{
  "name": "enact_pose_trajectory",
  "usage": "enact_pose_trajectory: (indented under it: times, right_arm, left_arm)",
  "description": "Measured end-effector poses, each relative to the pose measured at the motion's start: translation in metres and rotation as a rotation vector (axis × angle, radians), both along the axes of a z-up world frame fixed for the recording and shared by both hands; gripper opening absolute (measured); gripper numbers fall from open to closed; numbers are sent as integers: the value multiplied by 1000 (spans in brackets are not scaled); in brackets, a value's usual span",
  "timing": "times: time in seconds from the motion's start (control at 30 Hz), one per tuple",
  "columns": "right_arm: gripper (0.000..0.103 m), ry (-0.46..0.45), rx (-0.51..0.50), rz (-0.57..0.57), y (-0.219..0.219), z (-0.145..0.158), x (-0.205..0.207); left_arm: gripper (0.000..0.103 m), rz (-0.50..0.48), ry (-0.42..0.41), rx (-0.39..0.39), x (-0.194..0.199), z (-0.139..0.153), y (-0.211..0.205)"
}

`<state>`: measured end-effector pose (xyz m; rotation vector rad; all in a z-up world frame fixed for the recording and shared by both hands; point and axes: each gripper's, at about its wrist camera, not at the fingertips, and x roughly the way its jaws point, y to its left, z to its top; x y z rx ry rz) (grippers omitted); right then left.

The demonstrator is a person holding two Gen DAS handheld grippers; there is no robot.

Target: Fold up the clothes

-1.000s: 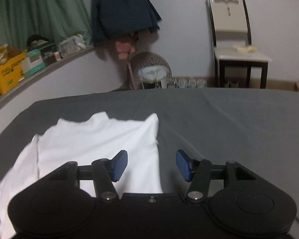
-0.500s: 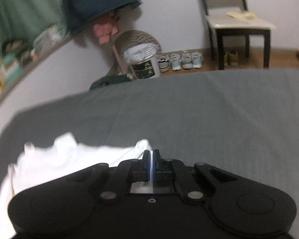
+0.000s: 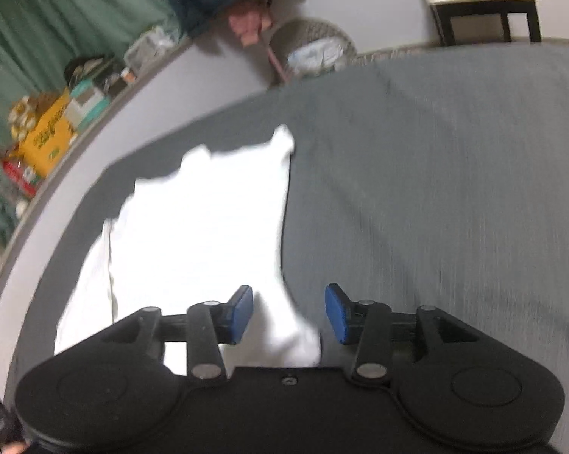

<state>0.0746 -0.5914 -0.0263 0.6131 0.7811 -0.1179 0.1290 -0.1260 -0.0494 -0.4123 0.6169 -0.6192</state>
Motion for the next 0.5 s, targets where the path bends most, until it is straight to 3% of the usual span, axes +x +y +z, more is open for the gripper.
enact_pose_trajectory:
  times: [0.03,0.07,0.17,0.3,0.33,0.4,0.5]
  right_arm:
    - [12,3,-9,0,3,0,-2]
    - [7,10,-4,-14,3,1,-4]
    - [7,9,35,-107,2,-1,-14]
    - [7,-47,200,-245,-9,-19,-34]
    - [8,-51,187,-269,-8,-17,-35]
    - [24,-58,144,-309,-5,-10,-36]
    - [33,-45,-46,-271,20,20,-21]
  left_arm:
    - [103,1,-1,1,-1,0,0]
    - [103,2,-2,0,-1,0,0]
    - [103,4,-1,-7,-1,-1,2]
    - [103,4,0,-8,0,-1,1]
    - [103,5,0,-9,0,-1,2]
    - [103,5,1,-9,0,-1,2]
    - [103,6,3,-4,1,-1,1]
